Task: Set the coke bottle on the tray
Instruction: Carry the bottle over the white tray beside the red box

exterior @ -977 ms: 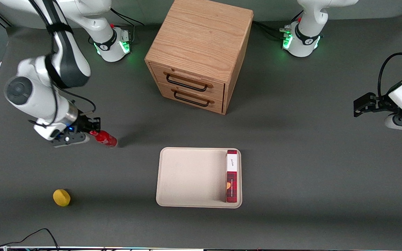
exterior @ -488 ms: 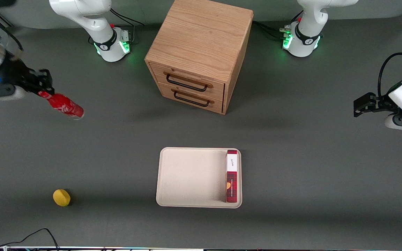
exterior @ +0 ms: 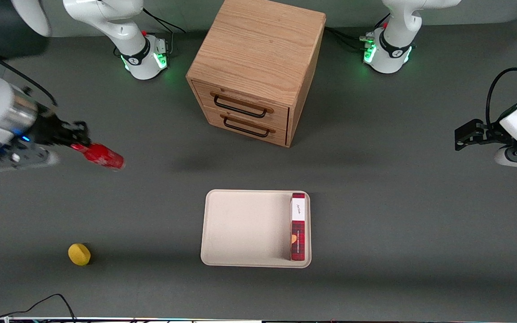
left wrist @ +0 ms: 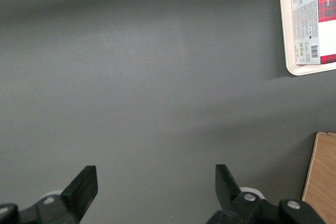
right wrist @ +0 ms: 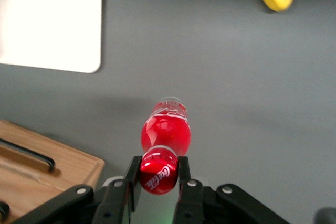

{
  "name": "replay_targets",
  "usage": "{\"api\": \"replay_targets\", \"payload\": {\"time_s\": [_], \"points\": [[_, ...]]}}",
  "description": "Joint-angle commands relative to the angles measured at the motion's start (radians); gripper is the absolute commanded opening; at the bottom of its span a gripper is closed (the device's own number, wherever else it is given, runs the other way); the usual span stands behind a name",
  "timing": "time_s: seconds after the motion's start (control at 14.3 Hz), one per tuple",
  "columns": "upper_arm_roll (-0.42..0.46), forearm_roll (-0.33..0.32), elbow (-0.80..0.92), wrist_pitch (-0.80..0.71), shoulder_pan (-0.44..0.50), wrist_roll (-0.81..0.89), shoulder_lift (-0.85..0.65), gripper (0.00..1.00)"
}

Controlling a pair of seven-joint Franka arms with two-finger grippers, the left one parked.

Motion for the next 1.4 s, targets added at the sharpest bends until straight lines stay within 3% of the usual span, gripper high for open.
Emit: {"api": "replay_targets", "payload": {"time_s": [0.0, 0.49, 0.84, 1.33], "points": [[0.005, -0.007, 0.19, 0.024, 0.116, 0.157, 0.166, 0.0], [-0.007, -0.017, 0.252, 0.307, 0.281, 0.217, 0.367, 0.0], [-0.016, -0.054, 0.319, 0.459, 0.304, 0.211, 0.528, 0.0], [-0.051, -0.057, 0.319, 0.563, 0.296, 0.187, 0.602, 0.0]]}}
